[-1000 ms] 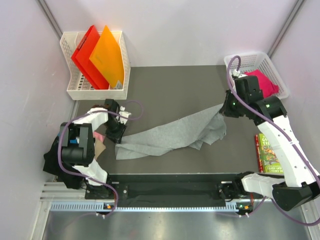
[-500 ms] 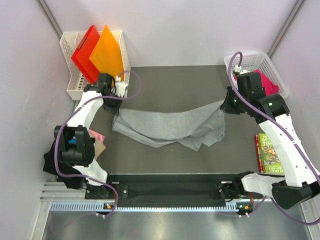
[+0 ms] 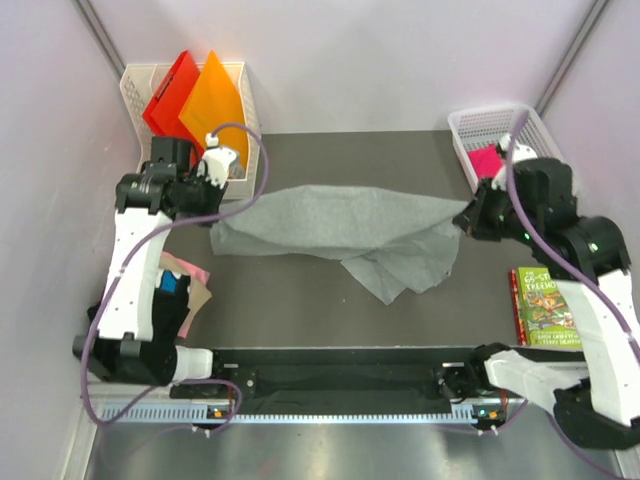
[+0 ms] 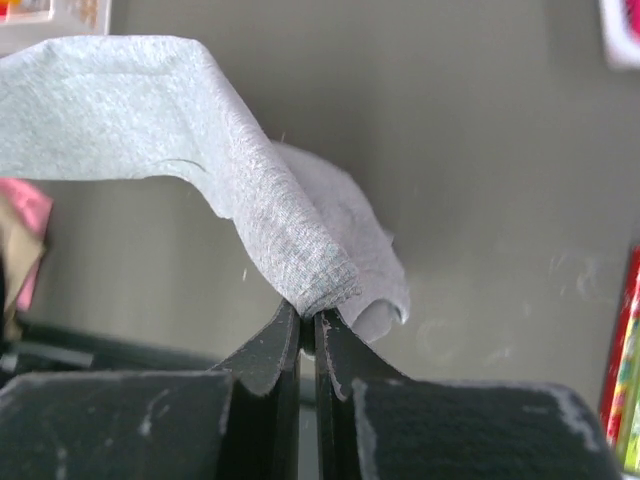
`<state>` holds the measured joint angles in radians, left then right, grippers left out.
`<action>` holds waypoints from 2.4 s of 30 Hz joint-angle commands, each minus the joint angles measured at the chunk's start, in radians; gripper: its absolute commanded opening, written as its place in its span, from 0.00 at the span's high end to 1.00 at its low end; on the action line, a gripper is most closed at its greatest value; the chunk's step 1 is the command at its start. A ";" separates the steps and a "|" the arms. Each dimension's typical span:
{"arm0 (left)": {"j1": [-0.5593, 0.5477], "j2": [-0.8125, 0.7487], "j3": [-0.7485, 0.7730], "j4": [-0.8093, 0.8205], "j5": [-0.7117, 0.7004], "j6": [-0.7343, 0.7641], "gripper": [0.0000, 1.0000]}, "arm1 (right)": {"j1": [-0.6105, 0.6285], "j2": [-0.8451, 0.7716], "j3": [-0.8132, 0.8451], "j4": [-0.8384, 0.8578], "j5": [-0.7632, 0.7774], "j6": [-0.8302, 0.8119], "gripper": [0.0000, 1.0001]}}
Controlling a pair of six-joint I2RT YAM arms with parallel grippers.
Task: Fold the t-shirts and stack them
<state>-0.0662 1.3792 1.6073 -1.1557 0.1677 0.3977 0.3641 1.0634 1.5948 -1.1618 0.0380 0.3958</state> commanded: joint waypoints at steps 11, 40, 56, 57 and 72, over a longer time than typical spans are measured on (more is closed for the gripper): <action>0.003 -0.324 0.035 -0.271 0.055 0.162 1.00 | 0.012 -0.289 -0.017 -0.158 -0.096 0.000 1.00; 0.005 0.337 -0.311 0.482 -0.384 0.055 0.06 | -0.192 0.517 -0.263 0.597 0.108 -0.020 1.00; -0.207 0.110 -0.649 0.290 -0.211 -0.040 0.22 | -0.191 0.521 -0.271 0.577 0.076 -0.011 1.00; -0.207 0.121 -0.658 0.300 -0.220 -0.042 0.22 | -0.191 0.518 -0.275 0.577 0.077 -0.012 1.00; -0.169 0.307 -0.570 0.407 -0.231 -0.068 0.34 | -0.185 0.474 -0.326 0.574 0.071 -0.014 1.00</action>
<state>-0.2680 1.6493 0.9966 -0.7956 -0.0521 0.3439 0.1745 1.6020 1.2812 -0.6163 0.1097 0.3859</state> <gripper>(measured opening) 0.676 0.022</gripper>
